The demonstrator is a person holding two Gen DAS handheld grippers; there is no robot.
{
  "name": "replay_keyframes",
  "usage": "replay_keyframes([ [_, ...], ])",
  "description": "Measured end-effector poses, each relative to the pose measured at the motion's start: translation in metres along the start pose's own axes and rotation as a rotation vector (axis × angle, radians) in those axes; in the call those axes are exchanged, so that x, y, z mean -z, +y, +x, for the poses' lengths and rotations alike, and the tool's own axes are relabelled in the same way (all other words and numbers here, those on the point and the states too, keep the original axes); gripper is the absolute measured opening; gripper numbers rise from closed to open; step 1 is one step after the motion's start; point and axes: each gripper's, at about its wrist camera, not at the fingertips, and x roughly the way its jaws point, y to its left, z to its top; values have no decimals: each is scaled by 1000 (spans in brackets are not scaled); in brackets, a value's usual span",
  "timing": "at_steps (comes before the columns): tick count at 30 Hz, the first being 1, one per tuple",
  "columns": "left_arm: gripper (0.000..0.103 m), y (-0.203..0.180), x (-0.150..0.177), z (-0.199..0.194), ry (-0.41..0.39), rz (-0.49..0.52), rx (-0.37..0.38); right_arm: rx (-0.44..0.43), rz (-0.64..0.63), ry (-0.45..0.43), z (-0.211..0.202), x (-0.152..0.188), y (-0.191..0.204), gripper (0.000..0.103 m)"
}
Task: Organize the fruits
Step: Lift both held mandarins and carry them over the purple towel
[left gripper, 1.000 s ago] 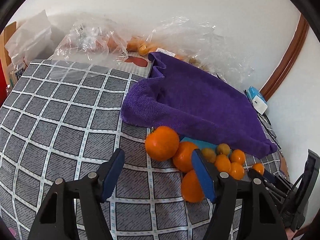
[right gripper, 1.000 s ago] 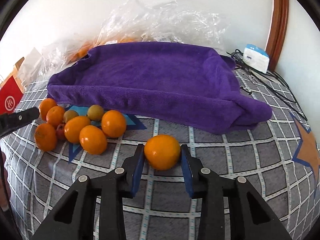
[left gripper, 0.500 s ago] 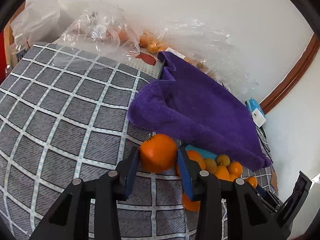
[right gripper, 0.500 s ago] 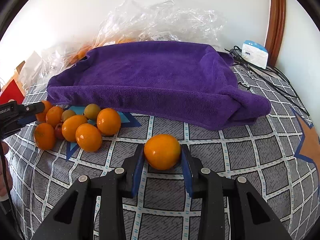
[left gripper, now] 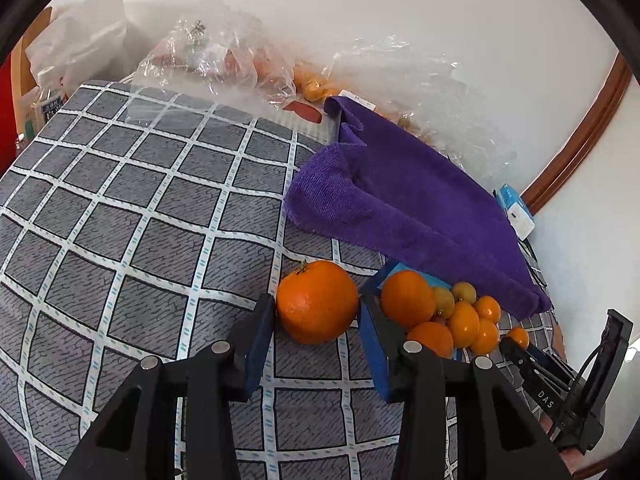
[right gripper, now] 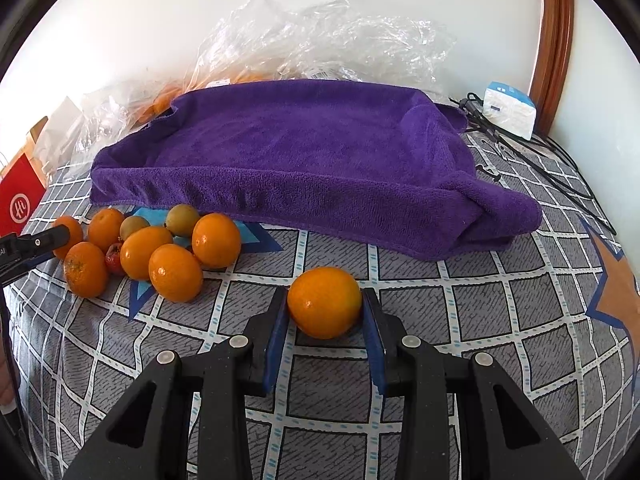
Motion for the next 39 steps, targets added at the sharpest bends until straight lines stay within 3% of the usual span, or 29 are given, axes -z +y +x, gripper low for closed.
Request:
replay_keyframes([
  [8, 40, -12, 8, -1, -54, 66, -53, -24, 20, -5, -1, 1, -4, 36],
  [22, 40, -29, 18, -26, -179, 154, -37, -46, 51, -51, -9, 3, -6, 35],
  [32, 40, -27, 19, -34, -229, 135, -35, -80, 101, -90, -16, 3, -17, 35],
  [39, 40, -22, 19, -40, -261, 106, -34, -54, 100, -99, -18, 4, -15, 35],
])
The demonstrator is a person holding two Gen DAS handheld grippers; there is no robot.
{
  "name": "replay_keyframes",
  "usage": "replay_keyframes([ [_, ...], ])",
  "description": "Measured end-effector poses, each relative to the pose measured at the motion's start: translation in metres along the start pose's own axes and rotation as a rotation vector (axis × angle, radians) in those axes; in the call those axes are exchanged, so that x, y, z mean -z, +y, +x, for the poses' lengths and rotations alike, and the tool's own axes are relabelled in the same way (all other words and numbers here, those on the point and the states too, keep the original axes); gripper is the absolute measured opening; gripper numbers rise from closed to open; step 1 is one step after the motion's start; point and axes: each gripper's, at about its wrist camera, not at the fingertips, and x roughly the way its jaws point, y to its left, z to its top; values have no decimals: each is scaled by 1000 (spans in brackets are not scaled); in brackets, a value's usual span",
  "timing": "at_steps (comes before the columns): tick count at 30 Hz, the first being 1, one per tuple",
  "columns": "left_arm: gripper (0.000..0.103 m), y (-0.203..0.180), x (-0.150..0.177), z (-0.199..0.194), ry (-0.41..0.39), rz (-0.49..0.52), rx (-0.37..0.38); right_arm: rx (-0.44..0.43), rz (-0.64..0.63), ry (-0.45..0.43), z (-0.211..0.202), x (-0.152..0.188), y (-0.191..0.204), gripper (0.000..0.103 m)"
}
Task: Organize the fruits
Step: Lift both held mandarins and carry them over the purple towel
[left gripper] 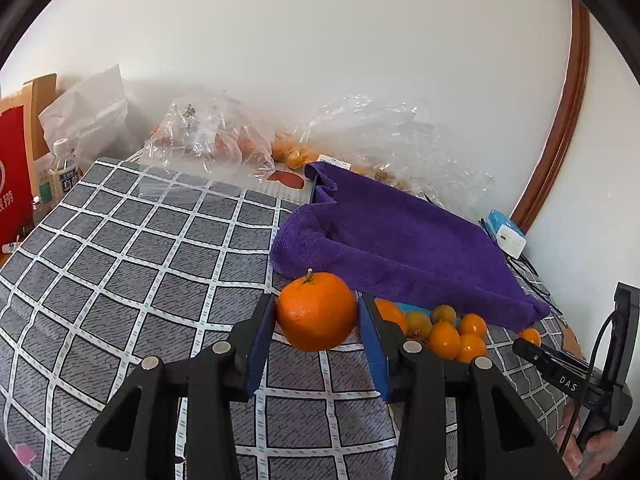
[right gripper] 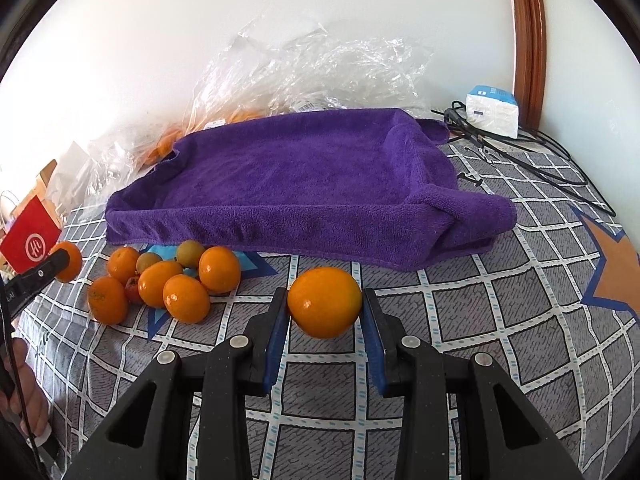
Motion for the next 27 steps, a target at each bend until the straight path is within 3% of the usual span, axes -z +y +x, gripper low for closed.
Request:
replay_keyframes([
  [9, 40, 9, -3, -3, -19, -59, 10, -6, 10, -17, -3, 0, -2, 35],
  [27, 40, 5, -3, -1, -20, -39, -34, -18, -3, -44, -15, 0, 0, 35],
])
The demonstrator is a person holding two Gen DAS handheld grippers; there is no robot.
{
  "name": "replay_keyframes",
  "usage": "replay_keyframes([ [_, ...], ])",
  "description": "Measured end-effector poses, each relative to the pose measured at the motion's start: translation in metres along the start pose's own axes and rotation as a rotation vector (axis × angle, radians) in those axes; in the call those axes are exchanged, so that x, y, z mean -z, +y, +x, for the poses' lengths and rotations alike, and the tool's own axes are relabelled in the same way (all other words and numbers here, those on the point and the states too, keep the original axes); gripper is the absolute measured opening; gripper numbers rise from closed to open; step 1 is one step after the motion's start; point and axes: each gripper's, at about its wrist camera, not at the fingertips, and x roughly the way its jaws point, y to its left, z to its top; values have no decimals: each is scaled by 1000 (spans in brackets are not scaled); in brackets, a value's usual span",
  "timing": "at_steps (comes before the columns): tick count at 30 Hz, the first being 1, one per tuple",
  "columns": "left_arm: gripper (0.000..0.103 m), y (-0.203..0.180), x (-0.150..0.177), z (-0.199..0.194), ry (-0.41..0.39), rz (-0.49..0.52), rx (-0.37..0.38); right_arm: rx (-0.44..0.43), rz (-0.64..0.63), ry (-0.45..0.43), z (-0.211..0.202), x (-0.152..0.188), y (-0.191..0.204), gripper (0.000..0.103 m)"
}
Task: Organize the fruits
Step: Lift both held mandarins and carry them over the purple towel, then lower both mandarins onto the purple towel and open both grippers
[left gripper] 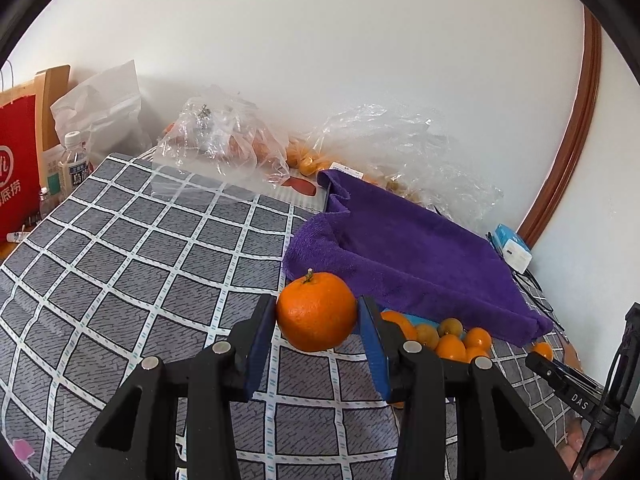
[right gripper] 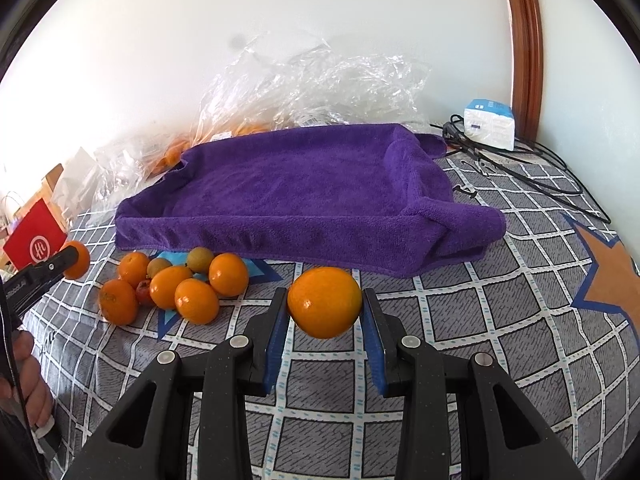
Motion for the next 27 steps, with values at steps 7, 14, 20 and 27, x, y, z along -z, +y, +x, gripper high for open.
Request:
replay_keyframes([
  [7, 40, 5, -13, -7, 24, -50, -16, -32, -39, 39, -6, -7, 18, 35],
  [14, 40, -15, -51, -9, 5, -11, -22, -35, -54, -3, -11, -33, 29, 35],
  [20, 40, -41, -84, 5, -16, 19, -7, -25, -37, -46, -11, -63, 28, 35],
  [27, 40, -66, -108, 38, -1, 65, 3, 7, -31, -67, 9, -104, 15, 35],
])
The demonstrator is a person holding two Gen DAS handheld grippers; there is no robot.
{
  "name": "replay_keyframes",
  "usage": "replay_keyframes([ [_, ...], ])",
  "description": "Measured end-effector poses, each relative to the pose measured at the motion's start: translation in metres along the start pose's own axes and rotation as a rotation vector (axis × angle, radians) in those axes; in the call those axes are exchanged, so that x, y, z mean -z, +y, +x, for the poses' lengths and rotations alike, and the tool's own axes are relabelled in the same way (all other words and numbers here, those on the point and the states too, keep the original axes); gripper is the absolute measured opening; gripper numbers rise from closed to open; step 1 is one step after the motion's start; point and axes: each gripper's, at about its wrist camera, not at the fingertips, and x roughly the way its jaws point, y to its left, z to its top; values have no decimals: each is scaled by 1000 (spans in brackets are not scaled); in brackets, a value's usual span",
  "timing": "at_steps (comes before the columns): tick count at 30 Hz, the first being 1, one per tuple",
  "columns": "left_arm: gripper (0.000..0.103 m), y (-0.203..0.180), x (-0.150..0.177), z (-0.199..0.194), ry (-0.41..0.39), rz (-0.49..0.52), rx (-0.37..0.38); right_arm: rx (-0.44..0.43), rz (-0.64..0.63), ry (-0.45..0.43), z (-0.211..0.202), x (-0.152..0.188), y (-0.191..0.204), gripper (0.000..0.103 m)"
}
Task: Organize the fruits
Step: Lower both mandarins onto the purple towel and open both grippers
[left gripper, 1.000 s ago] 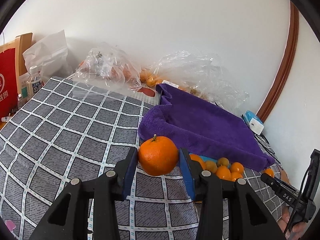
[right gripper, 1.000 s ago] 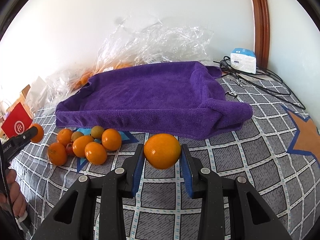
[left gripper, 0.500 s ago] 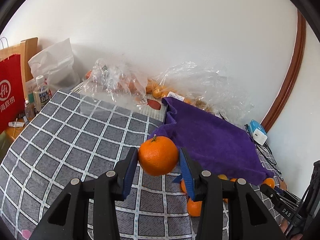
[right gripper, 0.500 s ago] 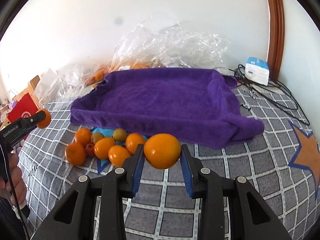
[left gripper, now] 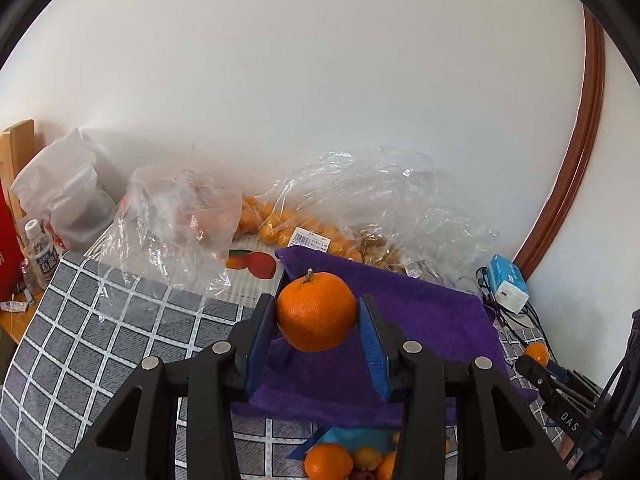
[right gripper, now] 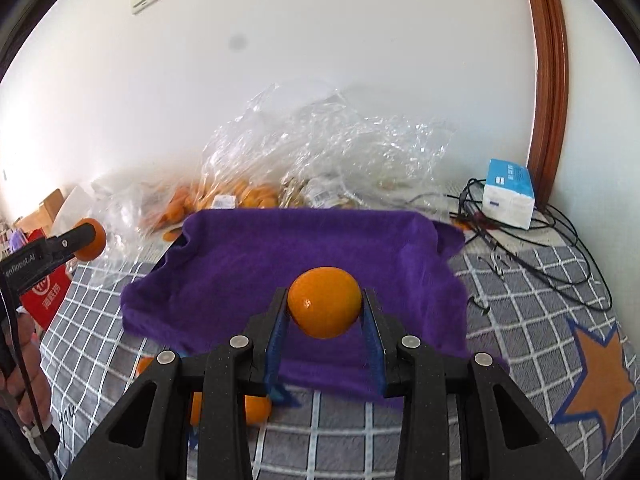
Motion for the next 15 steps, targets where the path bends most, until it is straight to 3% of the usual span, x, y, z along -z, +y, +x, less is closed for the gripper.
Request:
replay_keyframes([
  [6, 40, -8, -7, 26, 26, 70, -11, 12, -27, -11, 10, -19, -6, 35],
  [15, 40, 8, -4, 80, 109, -13, -15, 31, 2, 33, 63, -16, -13, 35],
])
